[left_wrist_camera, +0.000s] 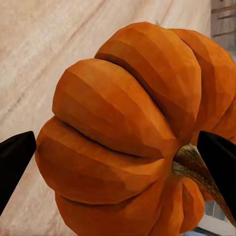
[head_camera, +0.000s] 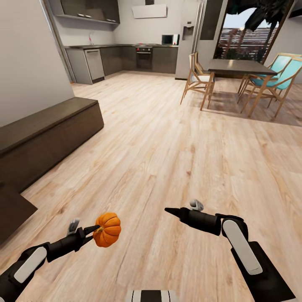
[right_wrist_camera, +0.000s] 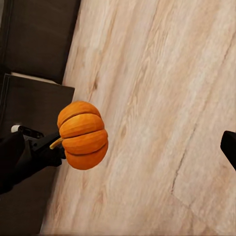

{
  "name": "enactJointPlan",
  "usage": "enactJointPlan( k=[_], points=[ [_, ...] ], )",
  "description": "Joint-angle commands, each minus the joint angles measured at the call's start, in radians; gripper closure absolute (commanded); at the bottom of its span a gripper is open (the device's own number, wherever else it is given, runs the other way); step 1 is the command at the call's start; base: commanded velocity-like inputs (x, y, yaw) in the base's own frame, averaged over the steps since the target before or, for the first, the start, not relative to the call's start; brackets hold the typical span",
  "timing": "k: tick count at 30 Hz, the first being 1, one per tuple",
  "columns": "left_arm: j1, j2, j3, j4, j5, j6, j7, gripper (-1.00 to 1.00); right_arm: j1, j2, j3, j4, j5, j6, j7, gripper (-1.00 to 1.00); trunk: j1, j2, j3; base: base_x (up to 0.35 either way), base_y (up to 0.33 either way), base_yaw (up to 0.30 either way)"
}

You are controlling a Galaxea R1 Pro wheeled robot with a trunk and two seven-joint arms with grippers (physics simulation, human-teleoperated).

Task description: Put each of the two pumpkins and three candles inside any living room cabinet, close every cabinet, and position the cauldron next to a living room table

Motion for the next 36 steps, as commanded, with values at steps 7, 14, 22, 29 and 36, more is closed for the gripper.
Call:
enactJointPlan(
  k=[7, 14, 22, 29, 36],
  points=[
    [-0.001, -0.001, -0.003, 0.0, 0.005, 0.004, 0.001, 1.0, 0.0, -0.006, 0.001, -0.001, -0.005, -0.005, 0.014, -1.0, -0.003, 0.001, 0.024, 0.0, 0.0, 0.07],
    [-0.001, -0.003, -0.003, 0.001, 0.004, 0.004, 0.006, 1.0, 0.0, -0.006, 0.001, 0.001, -0.003, -0.006, 0.013, -1.0, -0.006, 0.003, 0.051, 0.0, 0.0, 0.201],
    [-0.001, -0.001, -0.003, 0.001, 0.007, 0.004, 0.009, 1.0, 0.0, -0.004, 0.001, 0.004, 0.005, -0.008, 0.008, -1.0, -0.01, 0.005, 0.082, 0.0, 0.0, 0.271],
    [-0.001, -0.003, -0.005, 0.002, 0.004, 0.048, 0.009, 1.0, 0.0, -0.004, 0.001, 0.006, 0.007, -0.008, 0.005, -1.0, -0.013, 0.006, 0.109, -0.049, 0.0, 0.274],
    [-0.001, -0.004, -0.005, 0.002, 0.003, 0.058, 0.01, 1.0, 0.0, -0.003, 0.001, 0.006, 0.008, -0.008, 0.005, -1.0, -0.016, 0.008, 0.136, -0.118, 0.0, 0.274]
  ],
)
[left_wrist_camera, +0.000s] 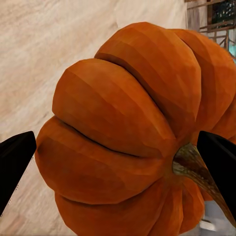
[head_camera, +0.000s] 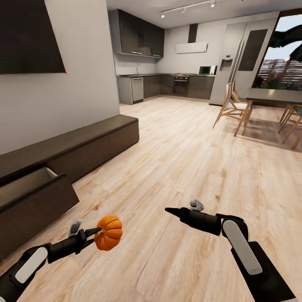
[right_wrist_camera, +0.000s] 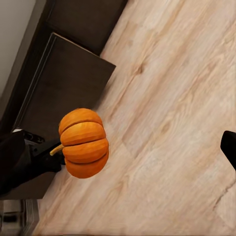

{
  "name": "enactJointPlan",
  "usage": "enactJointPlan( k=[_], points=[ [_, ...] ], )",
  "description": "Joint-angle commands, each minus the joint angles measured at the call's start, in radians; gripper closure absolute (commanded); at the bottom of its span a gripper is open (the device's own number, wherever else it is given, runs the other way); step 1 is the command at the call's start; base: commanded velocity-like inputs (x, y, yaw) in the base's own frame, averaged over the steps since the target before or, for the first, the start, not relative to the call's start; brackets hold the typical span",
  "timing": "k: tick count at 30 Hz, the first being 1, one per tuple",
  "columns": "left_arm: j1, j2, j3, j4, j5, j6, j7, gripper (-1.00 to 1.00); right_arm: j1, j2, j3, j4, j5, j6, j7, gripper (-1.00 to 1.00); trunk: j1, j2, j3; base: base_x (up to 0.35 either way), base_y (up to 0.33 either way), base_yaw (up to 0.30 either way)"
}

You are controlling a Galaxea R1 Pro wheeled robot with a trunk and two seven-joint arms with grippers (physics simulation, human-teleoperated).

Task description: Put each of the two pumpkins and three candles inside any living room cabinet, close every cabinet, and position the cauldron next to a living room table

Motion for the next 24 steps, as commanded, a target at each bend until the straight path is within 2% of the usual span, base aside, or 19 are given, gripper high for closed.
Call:
enactJointPlan(
  k=[1, 6, 17, 20, 24],
  points=[
    [-0.001, 0.001, -0.002, 0.0, 0.012, 0.006, 0.0, 1.0, 0.0, 0.0, 0.0, -0.001, 0.006, 0.003, 0.005, -1.0, -0.001, 0.0, 0.003, -0.012, 0.0, 0.274],
    [-0.001, -0.001, 0.0, 0.0, 0.014, 0.006, -0.001, 1.0, 0.0, -0.002, 0.0, -0.001, 0.005, 0.003, 0.005, -1.0, -0.003, 0.001, 0.022, -0.004, 0.0, 0.274],
    [-0.001, 0.001, -0.002, 0.0, 0.013, 0.007, 0.0, 1.0, 0.0, -0.002, 0.0, -0.002, 0.005, 0.006, 0.005, -1.0, -0.045, 0.078, 0.057, -0.002, 0.0, 0.274],
    [-0.001, 0.0, -0.001, 0.0, 0.013, 0.007, 0.001, 1.0, 0.0, -0.002, 0.0, -0.002, 0.005, 0.006, 0.005, -1.0, -0.057, 0.099, 0.066, -0.171, 0.0, 0.26],
    [-0.001, 0.0, -0.002, 0.0, 0.013, 0.007, 0.001, 1.0, 0.0, -0.004, 0.001, -0.003, 0.0, 0.003, 0.012, -1.0, -0.072, 0.127, 0.079, -0.297, 0.0, 0.087]
  ],
)
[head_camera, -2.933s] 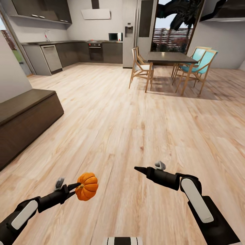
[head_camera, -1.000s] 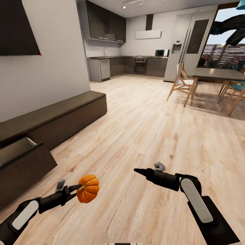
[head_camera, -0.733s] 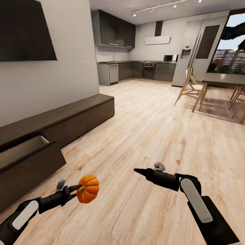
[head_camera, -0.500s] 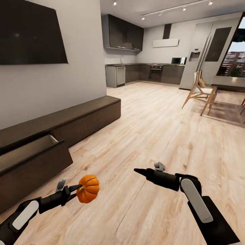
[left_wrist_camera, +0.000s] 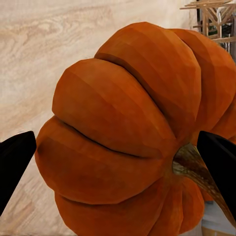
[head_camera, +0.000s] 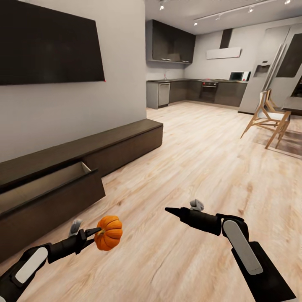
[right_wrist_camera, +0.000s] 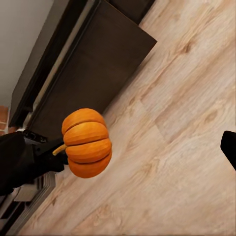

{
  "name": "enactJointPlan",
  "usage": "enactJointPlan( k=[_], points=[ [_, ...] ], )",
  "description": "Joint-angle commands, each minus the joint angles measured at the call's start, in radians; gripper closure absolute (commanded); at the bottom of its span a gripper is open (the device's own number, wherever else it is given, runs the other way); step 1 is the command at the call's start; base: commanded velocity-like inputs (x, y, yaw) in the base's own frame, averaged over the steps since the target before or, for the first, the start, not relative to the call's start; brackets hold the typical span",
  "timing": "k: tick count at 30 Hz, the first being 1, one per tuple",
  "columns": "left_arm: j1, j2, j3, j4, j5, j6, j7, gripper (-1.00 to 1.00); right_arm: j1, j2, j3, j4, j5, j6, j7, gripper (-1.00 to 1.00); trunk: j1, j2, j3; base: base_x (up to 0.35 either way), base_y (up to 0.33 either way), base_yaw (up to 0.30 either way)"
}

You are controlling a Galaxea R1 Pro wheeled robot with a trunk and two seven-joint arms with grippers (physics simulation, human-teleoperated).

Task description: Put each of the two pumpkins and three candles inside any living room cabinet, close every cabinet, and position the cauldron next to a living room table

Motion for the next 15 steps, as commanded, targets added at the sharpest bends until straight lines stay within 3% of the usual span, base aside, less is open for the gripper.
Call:
enactJointPlan(
  k=[1, 15],
  points=[
    [-0.001, 0.001, -0.002, 0.0, 0.014, 0.007, 0.0, 1.0, -0.001, -0.001, 0.001, -0.001, 0.008, 0.002, 0.007, -1.0, -0.005, 0.007, 0.002, -0.267, 0.0, 0.02],
    [-0.001, 0.0, -0.003, 0.001, 0.014, 0.007, 0.0, 1.0, -0.001, -0.001, 0.001, 0.002, 0.012, 0.0, 0.006, -1.0, -0.058, 0.105, 0.046, -0.046, 0.0, 0.011]
  ],
)
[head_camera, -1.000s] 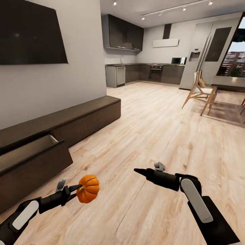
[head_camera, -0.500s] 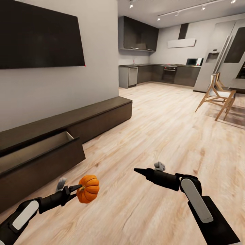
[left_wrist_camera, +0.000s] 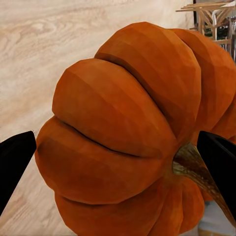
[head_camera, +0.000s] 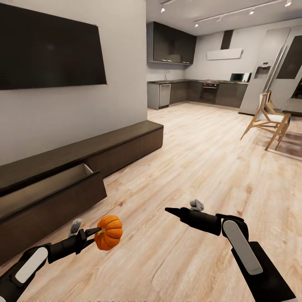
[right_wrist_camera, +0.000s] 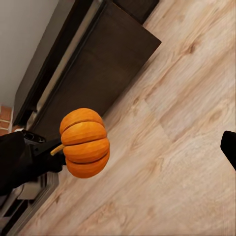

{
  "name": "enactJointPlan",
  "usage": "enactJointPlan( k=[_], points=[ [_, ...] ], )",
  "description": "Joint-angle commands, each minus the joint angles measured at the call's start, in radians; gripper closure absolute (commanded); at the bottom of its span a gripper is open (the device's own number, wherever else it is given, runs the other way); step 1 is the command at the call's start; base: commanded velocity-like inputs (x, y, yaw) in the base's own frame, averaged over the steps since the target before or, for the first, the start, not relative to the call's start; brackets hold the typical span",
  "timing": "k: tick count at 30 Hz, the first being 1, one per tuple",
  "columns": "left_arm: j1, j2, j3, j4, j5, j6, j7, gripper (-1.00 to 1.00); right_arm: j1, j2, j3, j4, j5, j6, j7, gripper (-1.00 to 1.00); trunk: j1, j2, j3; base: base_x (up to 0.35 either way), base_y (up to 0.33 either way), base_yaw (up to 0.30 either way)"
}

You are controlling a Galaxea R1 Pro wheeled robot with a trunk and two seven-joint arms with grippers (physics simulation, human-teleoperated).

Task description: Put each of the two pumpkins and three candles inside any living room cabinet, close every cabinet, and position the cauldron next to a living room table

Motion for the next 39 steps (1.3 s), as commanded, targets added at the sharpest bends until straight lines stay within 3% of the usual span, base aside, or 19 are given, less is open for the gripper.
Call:
enactJointPlan(
  k=[1, 4, 10, 39],
  points=[
    [-0.001, 0.001, -0.004, 0.001, 0.004, 0.003, 0.001, 1.0, -0.001, 0.0, 0.001, -0.001, 0.007, 0.002, 0.003, -1.0, -0.004, 0.007, 0.002, -0.191, 0.0, 0.161],
    [-0.001, 0.0, -0.005, 0.001, 0.004, 0.003, 0.001, 1.0, -0.001, 0.003, 0.001, 0.0, 0.008, 0.002, -0.001, -1.0, -0.016, 0.028, 0.012, -0.246, 0.0, 0.225],
    [-0.002, 0.002, -0.003, 0.001, 0.005, 0.003, 0.001, 1.0, -0.001, 0.006, 0.001, 0.0, 0.008, 0.002, -0.002, -1.0, -0.016, 0.028, 0.012, -0.107, 0.0, 0.267],
    [-0.002, 0.001, 0.0, 0.006, 0.006, 0.001, -0.006, 1.0, -0.001, 0.008, 0.004, -0.002, 0.008, 0.002, -0.004, -1.0, -0.016, 0.028, 0.012, 0.021, 0.0, 0.275]
  ],
)
